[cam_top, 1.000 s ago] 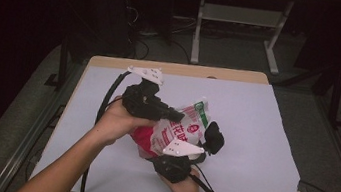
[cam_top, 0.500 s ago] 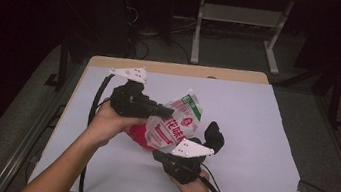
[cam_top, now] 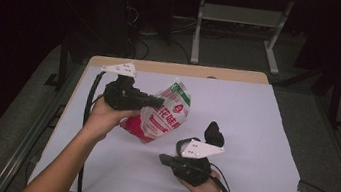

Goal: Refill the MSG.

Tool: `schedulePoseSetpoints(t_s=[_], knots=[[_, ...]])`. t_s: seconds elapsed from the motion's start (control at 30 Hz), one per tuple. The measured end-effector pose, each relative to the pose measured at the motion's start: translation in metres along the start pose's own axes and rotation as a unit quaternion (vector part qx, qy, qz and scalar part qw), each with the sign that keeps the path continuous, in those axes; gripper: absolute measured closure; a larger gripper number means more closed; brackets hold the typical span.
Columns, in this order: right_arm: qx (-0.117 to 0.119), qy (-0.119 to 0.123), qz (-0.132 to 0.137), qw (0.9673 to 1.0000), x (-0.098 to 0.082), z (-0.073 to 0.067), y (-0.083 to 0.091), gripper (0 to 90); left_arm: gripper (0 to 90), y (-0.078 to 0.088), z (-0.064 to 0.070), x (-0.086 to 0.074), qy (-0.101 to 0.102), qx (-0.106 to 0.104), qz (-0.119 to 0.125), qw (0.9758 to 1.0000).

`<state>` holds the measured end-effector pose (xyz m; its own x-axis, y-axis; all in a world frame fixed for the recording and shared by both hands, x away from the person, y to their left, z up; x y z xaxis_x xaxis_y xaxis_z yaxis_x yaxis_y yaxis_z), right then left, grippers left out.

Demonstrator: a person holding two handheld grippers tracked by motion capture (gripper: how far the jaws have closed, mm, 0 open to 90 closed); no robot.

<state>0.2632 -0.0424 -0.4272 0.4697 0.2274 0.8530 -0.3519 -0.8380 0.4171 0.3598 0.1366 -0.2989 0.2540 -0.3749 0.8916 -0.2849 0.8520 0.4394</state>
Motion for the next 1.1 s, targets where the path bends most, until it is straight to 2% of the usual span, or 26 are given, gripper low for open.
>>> schedulePoseSetpoints(t_s=[0.3, 0.4, 0.53, 0.7, 0.73, 0.8, 0.87, 1.1], knots=[[0.026, 0.018, -0.009, 0.9995, -0.001, 0.006, 0.022, 90.0, 89.7, -0.005, -0.019, -0.009, 0.001, 0.03, -0.014, 0.9995], [0.03, 0.021, -0.011, 0.9993, -0.005, 0.011, 0.034, 90.0, 89.6, -0.008, -0.024, -0.01, 0.003, 0.034, -0.01, 0.9994], [0.029, 0.017, -0.01, 0.9994, -0.008, 0.021, 0.047, 90.0, 89.6, -0.012, -0.031, -0.013, -0.003, 0.047, -0.014, 0.9988], [0.029, 0.015, -0.015, 0.9993, -0.012, 0.03, 0.062, 90.0, 89.4, -0.016, -0.036, -0.022, 0.001, 0.055, -0.026, 0.9981], [0.028, 0.014, -0.016, 0.9994, -0.013, 0.032, 0.065, 90.0, 89.5, -0.016, -0.038, -0.025, 0.004, 0.058, -0.028, 0.9979], [0.028, 0.012, -0.014, 0.9994, -0.014, 0.035, 0.069, 89.9, 89.4, -0.013, -0.041, -0.03, 0.019, 0.05, -0.013, 0.9985], [0.028, 0.01, -0.011, 0.9995, -0.014, 0.037, 0.073, 90.0, 89.4, -0.008, -0.042, -0.031, 0.014, 0.057, -0.015, 0.9981], [0.032, 0.007, -0.007, 0.9994, -0.011, 0.04, 0.078, 90.0, 89.3, 0.002, -0.041, -0.034, 0.016, 0.066, -0.023, 0.9974]])
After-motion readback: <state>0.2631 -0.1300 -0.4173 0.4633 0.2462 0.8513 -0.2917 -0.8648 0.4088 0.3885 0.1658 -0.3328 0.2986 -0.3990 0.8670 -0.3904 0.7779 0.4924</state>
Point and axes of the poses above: each handheld gripper's, and its own axes: y roughly backward along the jaws, x roughly out of its top, z roughly to its right, the point moved 4 cm from there along -y, roughly forward along the jaws, and after that the axes turned 8 degrees about -y, right-handed, at the moved point
